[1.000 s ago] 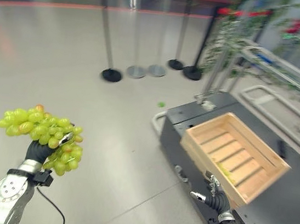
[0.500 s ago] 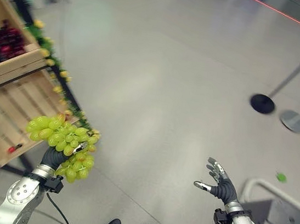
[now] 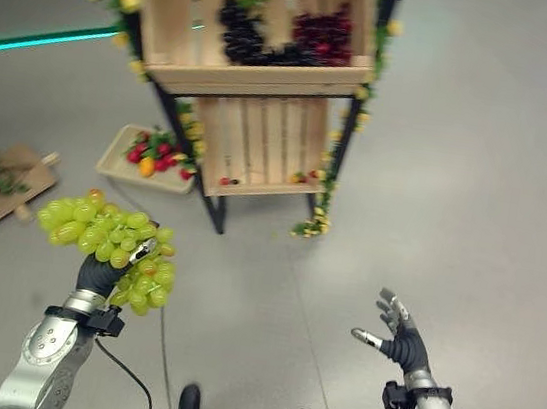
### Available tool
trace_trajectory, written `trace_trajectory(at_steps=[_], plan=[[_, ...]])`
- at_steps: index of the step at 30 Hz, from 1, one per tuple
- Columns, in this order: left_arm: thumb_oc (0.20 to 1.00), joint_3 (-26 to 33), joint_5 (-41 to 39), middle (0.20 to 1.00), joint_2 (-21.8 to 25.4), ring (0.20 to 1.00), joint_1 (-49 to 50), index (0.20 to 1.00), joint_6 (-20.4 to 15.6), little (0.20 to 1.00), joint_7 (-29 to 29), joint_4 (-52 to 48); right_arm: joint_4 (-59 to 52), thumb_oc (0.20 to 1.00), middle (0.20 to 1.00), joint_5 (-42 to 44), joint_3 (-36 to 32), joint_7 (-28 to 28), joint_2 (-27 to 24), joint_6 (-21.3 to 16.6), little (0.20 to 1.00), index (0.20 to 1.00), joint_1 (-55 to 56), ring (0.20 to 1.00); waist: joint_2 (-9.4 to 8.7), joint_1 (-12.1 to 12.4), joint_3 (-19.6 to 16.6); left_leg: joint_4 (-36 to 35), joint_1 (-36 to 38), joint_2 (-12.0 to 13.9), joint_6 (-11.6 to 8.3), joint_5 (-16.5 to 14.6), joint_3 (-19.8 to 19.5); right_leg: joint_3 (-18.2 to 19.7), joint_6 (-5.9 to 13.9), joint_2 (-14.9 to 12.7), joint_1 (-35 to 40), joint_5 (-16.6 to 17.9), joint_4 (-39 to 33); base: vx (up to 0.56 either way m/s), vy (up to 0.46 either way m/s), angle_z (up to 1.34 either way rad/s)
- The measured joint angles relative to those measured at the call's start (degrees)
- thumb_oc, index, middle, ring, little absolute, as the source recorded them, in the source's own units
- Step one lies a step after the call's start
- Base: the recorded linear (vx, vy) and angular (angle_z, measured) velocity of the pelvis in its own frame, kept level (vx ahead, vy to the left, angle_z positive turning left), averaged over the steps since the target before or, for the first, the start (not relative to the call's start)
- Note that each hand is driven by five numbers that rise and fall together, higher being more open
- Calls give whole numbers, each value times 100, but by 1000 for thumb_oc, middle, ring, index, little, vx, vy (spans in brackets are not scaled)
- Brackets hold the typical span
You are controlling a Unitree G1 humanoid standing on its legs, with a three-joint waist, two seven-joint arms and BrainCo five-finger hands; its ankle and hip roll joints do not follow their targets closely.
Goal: Pick up the fruits from the basket on one side to the basket on the other side
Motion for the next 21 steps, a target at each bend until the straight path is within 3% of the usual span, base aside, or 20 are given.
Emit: trace_trajectory(at_steps=[2, 4, 8, 11, 13, 14, 15, 16, 17, 19, 21], plan=[[200, 193, -1, 200, 41, 200, 78, 200, 9, 200, 98, 150, -12, 1000, 1000, 0, 18, -52, 254, -13, 1000, 1000, -59, 1000, -322, 50, -72, -26, 28, -503, 239, 10, -50, 0, 171, -443, 145, 24, -57, 88, 337, 60], [200, 330, 1, 200, 112, 200, 29, 200, 9, 200, 179, 207, 40, 1000, 1000, -9, 51, -72, 318, -7, 1000, 1000, -117, 1000, -506, 163, -104, 80, -67, -839, 421, -86, -261, -117, 176, -714, 294, 125, -73, 166, 468, 80], [200, 384, 13, 200, 172, 200, 55, 200, 7, 200, 190, 238, 179, 1000, 1000, -38, -117, -237, 564, 12, 1000, 1000, -341, 1000, -523, 388, -126, 402, -29, -1208, 758, -365, -328, -229, 317, -1103, 545, 313, 378, 147, 426, 62], [200, 361, 14, 200, 218, 200, -18, 200, -8, 200, 198, 242, 265, 1000, 1000, -77, -93, -277, 590, 47, 1000, 1000, -343, 1000, -590, 432, -171, 419, 29, -1316, 843, -393, -442, -278, 362, -1363, 474, 333, 983, 97, 359, 50], [200, 345, 46, 200, 182, 200, 1, 200, 5, 200, 192, 293, 305, 1000, 1000, -105, -129, -307, 668, 83, 1000, 1000, -370, 1000, -571, 313, -180, 698, 15, -1517, 1057, -624, -499, 68, 268, -1563, 407, 439, 1733, 334, 532, 89], [200, 287, 66, 200, 201, 200, -5, 200, 5, 200, 185, 294, 331, 1000, 1000, -106, -86, -307, 650, 108, 1000, 1000, -320, 1000, -522, 113, -173, 784, 74, -1618, 1186, -760, -611, 838, 69, -1602, 188, 641, 2428, 240, 317, 126], [200, 245, 66, 200, 206, 200, -32, 200, 5, 200, 192, 314, 351, 1000, 1000, -104, -78, -302, 668, 117, 1000, 1000, -277, 1000, -460, 61, -173, 731, 128, -1576, 1297, -785, -760, 1348, 355, -1471, -40, 273, 2739, 203, 170, 84], [200, 223, 66, 200, 178, 200, -69, 200, 2, 200, 200, 321, 351, 1000, 1000, -106, -70, -292, 669, 122, 1000, 1000, -240, 1000, -437, 23, -168, 676, 196, -1535, 1328, -794, -799, 1569, 482, -1297, -270, -18, 2840, 180, 92, 36], [200, 237, 66, 200, 209, 200, -48, 200, 3, 200, 222, 339, 356, 1000, 1000, -104, -13, -268, 702, 125, 1000, 1000, -253, 1000, -351, 70, -136, 622, 288, -1476, 1379, -807, -838, 1786, 473, -932, -671, -346, 2861, 239, 83, 15], [200, 231, 69, 200, 233, 200, -37, 200, 22, 200, 219, 338, 366, 1000, 1000, -105, 58, -260, 712, 131, 1000, 1000, -221, 1000, -357, -37, -142, 488, 474, -1468, 1336, -728, -914, 1551, 285, -632, -1023, -559, 2494, 225, -39, 62], [200, 221, 109, 200, 241, 200, -69, 200, 35, 200, 211, 336, 369, 1000, 1000, -103, 57, -265, 679, 139, 1000, 1000, -172, 1000, -391, -304, -185, 345, 583, -1507, 1327, -721, -724, 1416, 320, -501, -1228, -476, 1733, 202, -51, 115]])
